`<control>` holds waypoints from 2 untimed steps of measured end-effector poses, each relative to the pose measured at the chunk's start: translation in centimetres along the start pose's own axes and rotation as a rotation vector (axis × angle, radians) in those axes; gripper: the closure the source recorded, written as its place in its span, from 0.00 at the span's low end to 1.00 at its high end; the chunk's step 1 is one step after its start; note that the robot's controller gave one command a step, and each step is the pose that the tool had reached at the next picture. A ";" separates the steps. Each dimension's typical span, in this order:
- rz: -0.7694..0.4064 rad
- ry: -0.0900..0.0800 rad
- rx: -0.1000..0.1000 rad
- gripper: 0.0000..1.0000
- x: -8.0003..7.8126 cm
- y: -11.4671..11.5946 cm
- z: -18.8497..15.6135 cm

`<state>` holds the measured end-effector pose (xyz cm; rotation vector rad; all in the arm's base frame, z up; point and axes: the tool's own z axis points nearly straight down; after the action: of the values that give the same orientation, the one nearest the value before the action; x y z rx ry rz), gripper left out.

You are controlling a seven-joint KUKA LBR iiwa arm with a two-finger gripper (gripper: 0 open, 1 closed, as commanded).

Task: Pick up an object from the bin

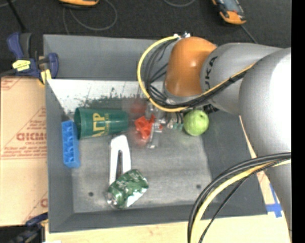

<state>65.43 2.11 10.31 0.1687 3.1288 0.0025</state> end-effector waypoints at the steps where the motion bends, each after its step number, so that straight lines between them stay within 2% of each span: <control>1: -0.300 -0.007 0.003 0.00 0.2 1.6 1.9; 2: 0.038 -0.005 -0.001 1.00 -0.3 -0.5 2.9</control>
Offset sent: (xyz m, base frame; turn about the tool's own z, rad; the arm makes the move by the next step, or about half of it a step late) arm -0.0005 -0.0044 -0.0331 0.0375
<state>65.74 1.62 7.43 0.2278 3.1203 0.0043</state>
